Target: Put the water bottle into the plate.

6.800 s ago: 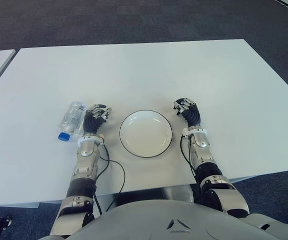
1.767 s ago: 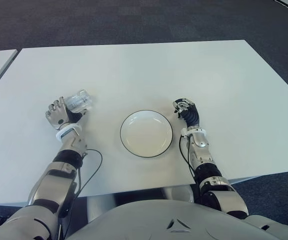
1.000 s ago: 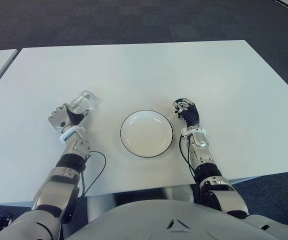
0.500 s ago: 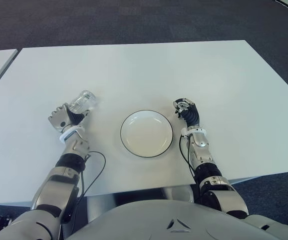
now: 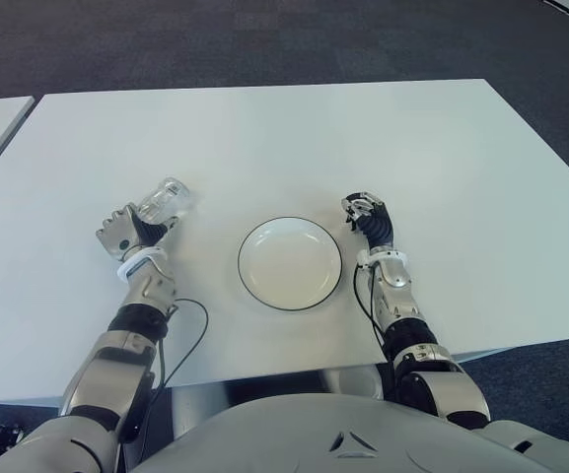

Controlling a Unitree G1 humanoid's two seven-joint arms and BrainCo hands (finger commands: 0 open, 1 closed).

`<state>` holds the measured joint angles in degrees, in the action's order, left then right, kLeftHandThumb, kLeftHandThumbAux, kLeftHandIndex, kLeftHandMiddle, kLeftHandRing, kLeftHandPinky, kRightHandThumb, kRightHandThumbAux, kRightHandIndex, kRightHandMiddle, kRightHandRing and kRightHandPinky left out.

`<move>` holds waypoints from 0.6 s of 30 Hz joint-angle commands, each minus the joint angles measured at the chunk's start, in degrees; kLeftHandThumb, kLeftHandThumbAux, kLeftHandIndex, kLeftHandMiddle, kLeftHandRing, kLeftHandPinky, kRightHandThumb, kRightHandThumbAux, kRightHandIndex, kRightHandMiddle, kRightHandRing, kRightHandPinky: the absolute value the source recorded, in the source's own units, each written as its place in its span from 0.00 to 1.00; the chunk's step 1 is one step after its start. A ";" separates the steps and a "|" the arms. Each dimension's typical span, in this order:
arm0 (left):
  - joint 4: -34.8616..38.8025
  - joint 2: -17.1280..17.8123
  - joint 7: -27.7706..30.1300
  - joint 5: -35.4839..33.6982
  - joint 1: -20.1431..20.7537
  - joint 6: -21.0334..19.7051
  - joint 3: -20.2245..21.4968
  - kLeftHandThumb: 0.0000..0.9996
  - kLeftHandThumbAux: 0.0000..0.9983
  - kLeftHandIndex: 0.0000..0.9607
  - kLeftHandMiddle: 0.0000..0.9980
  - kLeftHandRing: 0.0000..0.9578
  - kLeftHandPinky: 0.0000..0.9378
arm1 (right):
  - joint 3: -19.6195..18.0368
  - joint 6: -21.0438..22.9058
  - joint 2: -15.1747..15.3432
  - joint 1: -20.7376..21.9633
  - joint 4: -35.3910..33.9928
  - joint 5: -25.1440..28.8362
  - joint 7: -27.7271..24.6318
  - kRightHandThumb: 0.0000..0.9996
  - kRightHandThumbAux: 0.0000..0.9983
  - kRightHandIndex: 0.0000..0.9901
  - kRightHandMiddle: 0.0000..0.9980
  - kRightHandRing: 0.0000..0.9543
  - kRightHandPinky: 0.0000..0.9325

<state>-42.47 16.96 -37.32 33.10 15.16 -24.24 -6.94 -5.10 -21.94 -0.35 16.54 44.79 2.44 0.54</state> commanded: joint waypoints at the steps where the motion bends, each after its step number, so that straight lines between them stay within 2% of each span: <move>1: -1.05 -2.19 4.96 -2.86 -3.86 -1.14 -0.25 0.74 0.69 0.46 0.82 0.86 0.91 | -0.18 3.89 -0.45 -2.70 3.53 0.09 0.19 0.70 0.73 0.44 0.79 0.81 0.82; 5: 0.99 -1.70 5.95 -4.07 -5.19 3.31 0.25 0.74 0.70 0.46 0.84 0.88 0.91 | -0.34 3.61 -0.51 -2.62 3.69 0.17 0.22 0.70 0.73 0.44 0.79 0.81 0.82; 9: 5.76 -0.85 7.67 -6.34 -7.92 10.51 1.39 0.74 0.70 0.46 0.85 0.88 0.90 | -0.41 3.79 -0.43 -2.48 3.89 0.13 0.31 0.70 0.73 0.44 0.79 0.81 0.82; 12: 9.04 -0.57 8.46 -7.30 -9.43 12.48 1.93 0.75 0.70 0.46 0.85 0.89 0.90 | -0.46 3.82 -0.38 -2.38 4.03 0.10 0.33 0.70 0.73 0.44 0.79 0.81 0.82; 18: 12.21 -0.64 8.40 -9.51 -11.36 19.27 3.43 0.75 0.70 0.46 0.86 0.89 0.88 | -0.43 3.64 -0.16 -2.25 4.15 -0.12 0.35 0.70 0.73 0.44 0.79 0.81 0.82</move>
<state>-30.45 18.15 -31.38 25.63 5.85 -7.74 -2.98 -5.45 -21.96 -0.19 17.15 45.65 2.43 0.55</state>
